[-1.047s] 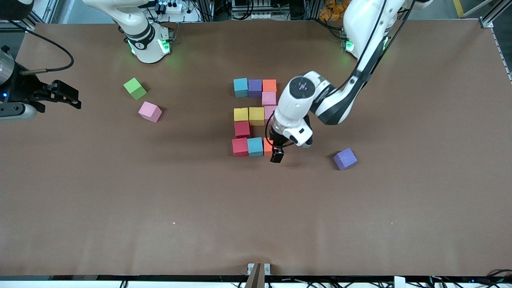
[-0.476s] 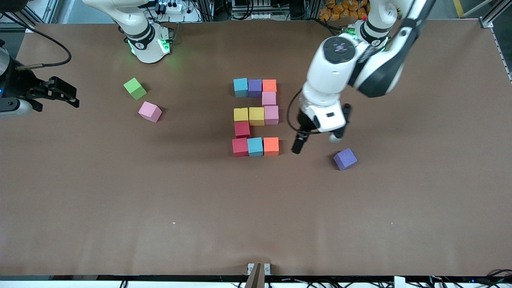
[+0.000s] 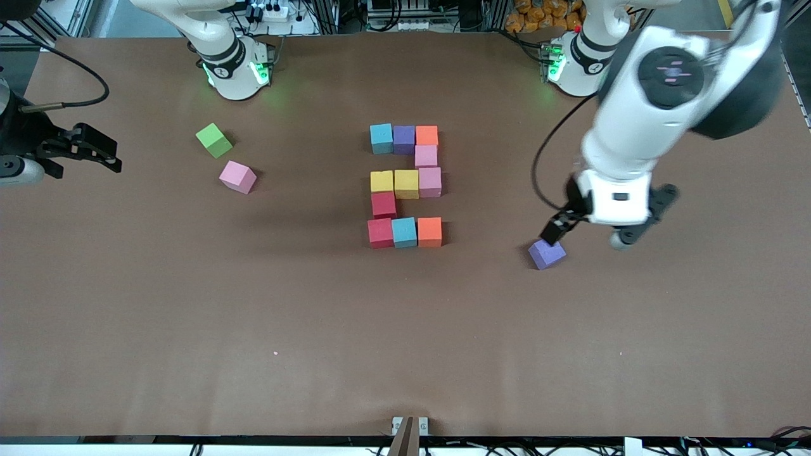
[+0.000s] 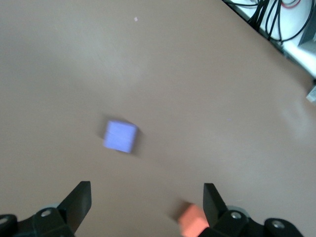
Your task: Form number 2 with 11 blocks
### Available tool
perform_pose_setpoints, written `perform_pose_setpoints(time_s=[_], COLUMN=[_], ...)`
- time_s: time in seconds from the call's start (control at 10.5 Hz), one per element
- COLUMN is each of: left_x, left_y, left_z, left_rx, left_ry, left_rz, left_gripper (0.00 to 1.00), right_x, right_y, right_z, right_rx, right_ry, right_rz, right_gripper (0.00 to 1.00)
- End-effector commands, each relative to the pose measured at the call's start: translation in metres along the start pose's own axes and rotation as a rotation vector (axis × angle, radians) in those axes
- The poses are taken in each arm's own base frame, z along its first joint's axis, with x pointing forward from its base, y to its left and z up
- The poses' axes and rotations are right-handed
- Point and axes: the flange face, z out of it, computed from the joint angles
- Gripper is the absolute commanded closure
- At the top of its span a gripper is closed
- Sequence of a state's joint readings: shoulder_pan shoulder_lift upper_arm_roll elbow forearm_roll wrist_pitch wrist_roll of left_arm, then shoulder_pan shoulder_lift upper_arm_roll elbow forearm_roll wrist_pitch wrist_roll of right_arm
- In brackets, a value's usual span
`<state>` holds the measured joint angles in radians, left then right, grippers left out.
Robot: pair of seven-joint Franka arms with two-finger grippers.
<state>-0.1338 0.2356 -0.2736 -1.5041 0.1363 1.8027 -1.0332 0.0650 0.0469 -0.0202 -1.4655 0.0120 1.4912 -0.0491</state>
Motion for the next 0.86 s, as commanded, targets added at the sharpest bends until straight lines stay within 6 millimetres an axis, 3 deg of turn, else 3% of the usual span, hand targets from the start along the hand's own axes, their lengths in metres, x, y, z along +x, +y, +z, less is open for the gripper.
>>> perform_pose_setpoints(time_s=[0.0,0.19,0.38,0.48,0.67,0.76], left_x=[0.023,0.038,0.065,0.065,0.082,0.085], left_y=[-0.041,-0.065,-0.09,-0.095,-0.117,-0.122], left_z=[-0.044,-0.063,-0.063,-0.071,-0.07,-0.086], left_rx=[0.017,0.009,-0.001,-0.004,0.027,0.012], left_ry=[0.012,0.022,0.011,0.025,0.001,-0.004], left_rz=[0.203,0.32,0.388,0.449,0.511,0.549], left_gripper=[0.0,0.0,0.0,0.0,0.0,0.0], right_x=[0.0,-0.001,-0.001,-0.001,-0.001,-0.002], right_y=[0.001,0.003,0.004,0.004,0.004,0.005], right_z=[-0.003,-0.004,-0.004,-0.004,-0.004,-0.004], right_rx=[0.001,-0.002,-0.002,-0.002,-0.002,-0.003], right_ry=[0.014,0.017,0.017,0.017,0.017,0.01], right_rz=[0.0,0.003,0.006,0.008,0.006,0.008], right_gripper=[0.0,0.0,0.0,0.0,0.0,0.0])
